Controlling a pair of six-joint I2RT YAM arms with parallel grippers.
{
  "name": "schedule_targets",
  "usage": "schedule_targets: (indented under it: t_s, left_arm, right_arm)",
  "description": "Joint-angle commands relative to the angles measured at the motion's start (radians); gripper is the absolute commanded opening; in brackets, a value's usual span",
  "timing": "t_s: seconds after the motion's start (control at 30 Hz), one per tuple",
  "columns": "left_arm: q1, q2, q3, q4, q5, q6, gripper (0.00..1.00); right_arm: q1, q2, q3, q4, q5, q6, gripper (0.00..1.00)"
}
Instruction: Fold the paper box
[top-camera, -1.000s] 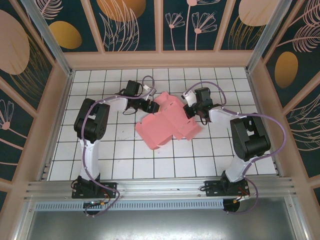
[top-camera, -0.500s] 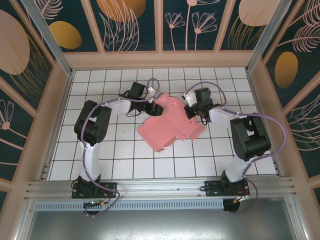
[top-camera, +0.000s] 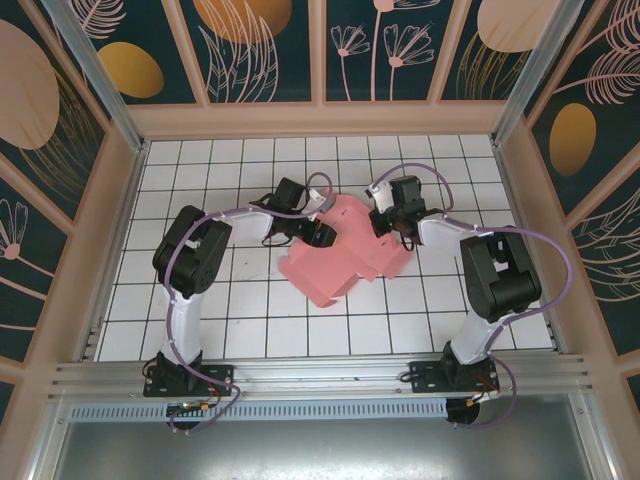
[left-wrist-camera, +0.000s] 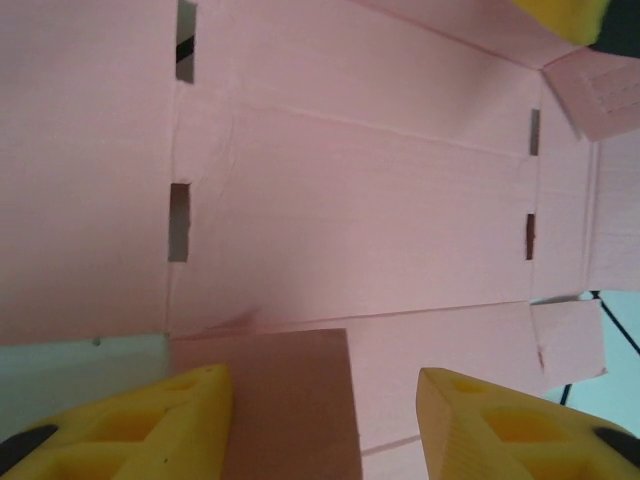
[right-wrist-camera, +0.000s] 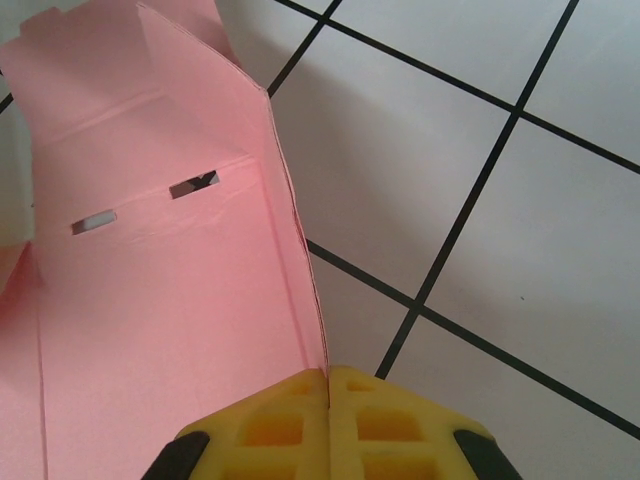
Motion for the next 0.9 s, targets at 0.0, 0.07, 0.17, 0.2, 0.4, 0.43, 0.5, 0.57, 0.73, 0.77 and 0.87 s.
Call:
schedule_targets:
  t_s: [0.0,0.07,0.17,0.2,0.4,0.43,0.5,0.57,0.73,0.77,0.87]
  left_arm:
    - [-0.023,0.035,0.003,-0.051,-0.141,-0.057,0.50]
    - [-0.034,0.044,0.013,-0.073,-0.210,-0.056,0.51]
    - [-0.049,0.051,0.024,-0.104,-0.315,-0.046,0.50]
    - [-0.055,0.053,0.027,-0.118,-0.354,-0.037,0.49]
    - [-0.080,0.077,0.030,-0.140,-0.461,-0.023,0.34]
    - [-0.080,0.074,0.027,-0.132,-0.444,-0.024,0.29]
    - [-0.080,0.063,0.025,-0.123,-0.407,-0.031,0.27]
    - [-0.081,0.053,0.027,-0.112,-0.394,-0.034,0.20]
    - [-0.080,0.058,0.030,-0.115,-0.427,-0.024,0.09]
    - [-0.080,0.062,0.032,-0.121,-0.433,-0.017,0.06]
    - [-0.084,0.084,0.023,-0.134,-0.498,0.015,0.07]
  right_arm:
    - [-0.005,-0.017,-0.012,0.050,0.030,0.037,0.00]
    - [-0.005,-0.017,-0.012,0.050,0.030,0.039,0.00]
    - [-0.004,-0.015,-0.011,0.051,0.034,0.040,0.00]
    - [-0.004,-0.014,-0.010,0.049,0.036,0.041,0.00]
    - [-0.005,-0.012,-0.009,0.048,0.041,0.044,0.00]
    - [-0.004,-0.014,-0.008,0.048,0.042,0.046,0.00]
    - [-0.004,-0.014,-0.007,0.042,0.047,0.044,0.00]
    - [-0.004,-0.016,-0.007,0.038,0.052,0.045,0.00]
    - [-0.004,-0.023,-0.008,0.034,0.063,0.045,0.00]
    - [-0.004,-0.027,-0.008,0.033,0.066,0.045,0.00]
    - [-0.004,-0.031,-0.010,0.033,0.074,0.042,0.00]
